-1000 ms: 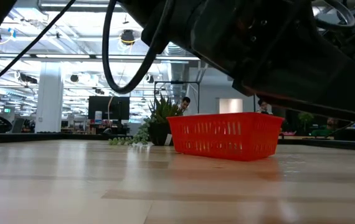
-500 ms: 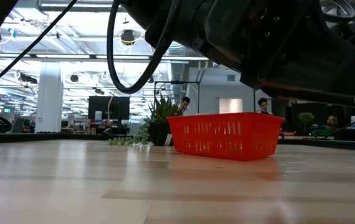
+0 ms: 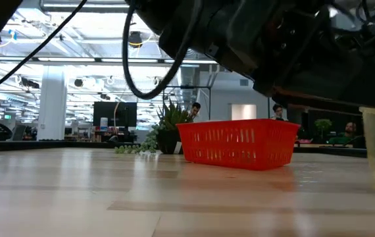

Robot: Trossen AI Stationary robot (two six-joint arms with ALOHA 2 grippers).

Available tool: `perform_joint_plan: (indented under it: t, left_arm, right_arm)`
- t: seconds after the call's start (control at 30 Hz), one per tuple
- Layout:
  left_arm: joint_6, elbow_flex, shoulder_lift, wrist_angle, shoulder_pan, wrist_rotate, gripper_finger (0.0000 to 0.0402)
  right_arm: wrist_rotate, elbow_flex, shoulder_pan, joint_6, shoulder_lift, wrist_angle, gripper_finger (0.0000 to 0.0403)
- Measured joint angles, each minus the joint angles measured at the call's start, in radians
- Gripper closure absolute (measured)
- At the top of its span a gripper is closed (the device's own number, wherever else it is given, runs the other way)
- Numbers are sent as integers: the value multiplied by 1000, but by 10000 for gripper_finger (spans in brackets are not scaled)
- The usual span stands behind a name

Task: Pick and place pill bottles into a basket
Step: Put the right yellow pill bottle into the red bin

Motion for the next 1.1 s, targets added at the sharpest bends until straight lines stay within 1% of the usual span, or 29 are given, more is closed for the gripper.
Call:
perform_joint_plan:
  t: [0.17,0.37,0.57,0.77,0.93,1.1]
  left_arm:
    - [2,-1,-48,-43,37,-1,288]
    - [41,-1,-123,-153,82,-6,293]
    - [91,-1,-177,-285,116,-66,287]
    - [128,-1,-224,-362,135,-84,290]
    - [135,-14,-264,-385,163,-110,289]
    - [131,-43,-276,-386,189,-107,290]
  right_arm:
    - [0,0,0,0,0,0,230]
    - [0,0,0,0,0,0,230]
    - [0,0,0,0,0,0,230]
    - [0,0,0,0,0,0,230]
    - [0,0,0,0,0,0,230]
    - [0,0,0,0,0,0,230]
